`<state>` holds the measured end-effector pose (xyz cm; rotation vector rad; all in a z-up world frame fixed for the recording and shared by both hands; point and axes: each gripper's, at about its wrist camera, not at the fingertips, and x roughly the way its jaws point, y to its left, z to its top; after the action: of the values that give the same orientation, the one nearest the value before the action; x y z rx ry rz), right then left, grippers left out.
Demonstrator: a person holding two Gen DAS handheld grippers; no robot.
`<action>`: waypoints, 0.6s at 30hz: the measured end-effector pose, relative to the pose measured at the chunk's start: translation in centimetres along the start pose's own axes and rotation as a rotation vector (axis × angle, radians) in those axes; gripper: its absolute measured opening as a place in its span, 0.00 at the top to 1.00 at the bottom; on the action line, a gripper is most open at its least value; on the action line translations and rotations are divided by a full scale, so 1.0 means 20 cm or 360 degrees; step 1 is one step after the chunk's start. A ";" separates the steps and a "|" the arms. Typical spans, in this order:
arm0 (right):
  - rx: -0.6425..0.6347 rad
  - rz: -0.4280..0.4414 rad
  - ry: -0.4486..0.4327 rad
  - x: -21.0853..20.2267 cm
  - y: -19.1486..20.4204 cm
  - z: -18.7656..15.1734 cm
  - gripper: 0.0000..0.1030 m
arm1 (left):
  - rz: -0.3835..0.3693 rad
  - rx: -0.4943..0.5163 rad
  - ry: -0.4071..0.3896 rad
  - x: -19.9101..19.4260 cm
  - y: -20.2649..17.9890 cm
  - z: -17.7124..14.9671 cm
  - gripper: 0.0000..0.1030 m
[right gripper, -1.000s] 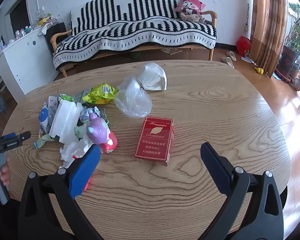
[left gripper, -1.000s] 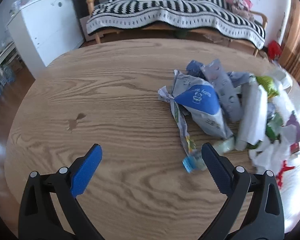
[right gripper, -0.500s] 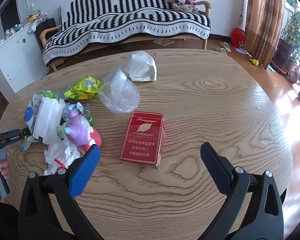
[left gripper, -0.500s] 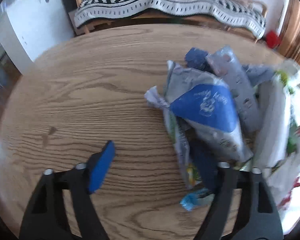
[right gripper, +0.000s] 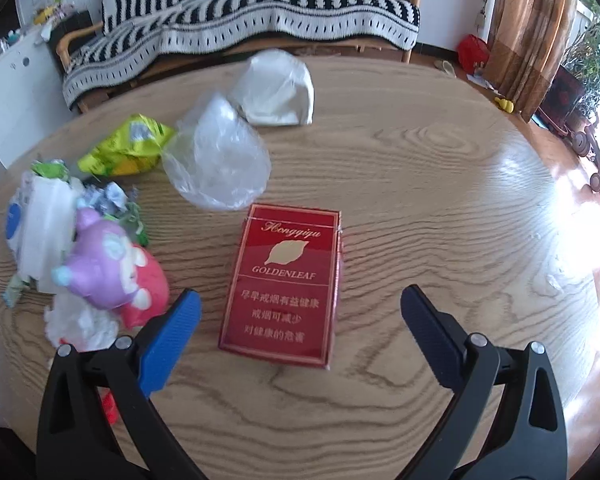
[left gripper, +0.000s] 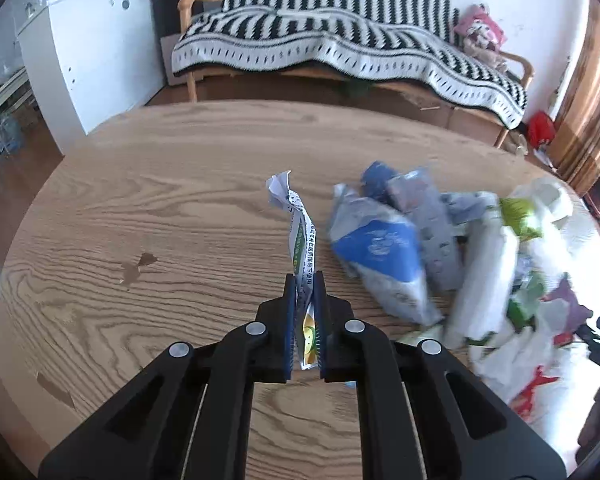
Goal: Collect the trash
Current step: 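Grasp the green-and-blue strip with the left tool while the right tool grasps the red cigarette box, then carry both items over the black bin and open both tools to drop them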
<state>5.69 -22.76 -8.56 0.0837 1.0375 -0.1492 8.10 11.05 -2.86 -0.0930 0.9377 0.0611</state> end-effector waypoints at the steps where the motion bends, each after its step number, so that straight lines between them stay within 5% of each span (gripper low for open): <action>1: 0.0001 -0.0011 0.0008 0.02 0.00 0.00 0.09 | -0.0005 0.0014 -0.0018 -0.03 -0.04 -0.01 0.93; 5: 0.0020 0.0017 0.0063 0.07 -0.03 -0.01 0.44 | -0.0072 0.0076 -0.0040 -0.10 -0.20 -0.01 0.93; 12: 0.0058 0.0057 -0.0056 -0.16 -0.22 -0.07 0.45 | -0.0239 0.0244 -0.0090 -0.23 -0.62 -0.11 0.93; 18: 0.0218 -0.0061 -0.0189 -0.43 -0.63 -0.19 0.45 | -0.0515 0.0497 -0.0109 -0.37 -1.16 -0.25 0.93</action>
<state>-3.84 -33.92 -3.08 0.1772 0.9097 -0.2569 1.86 -12.57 1.37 0.0470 0.8438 -0.3788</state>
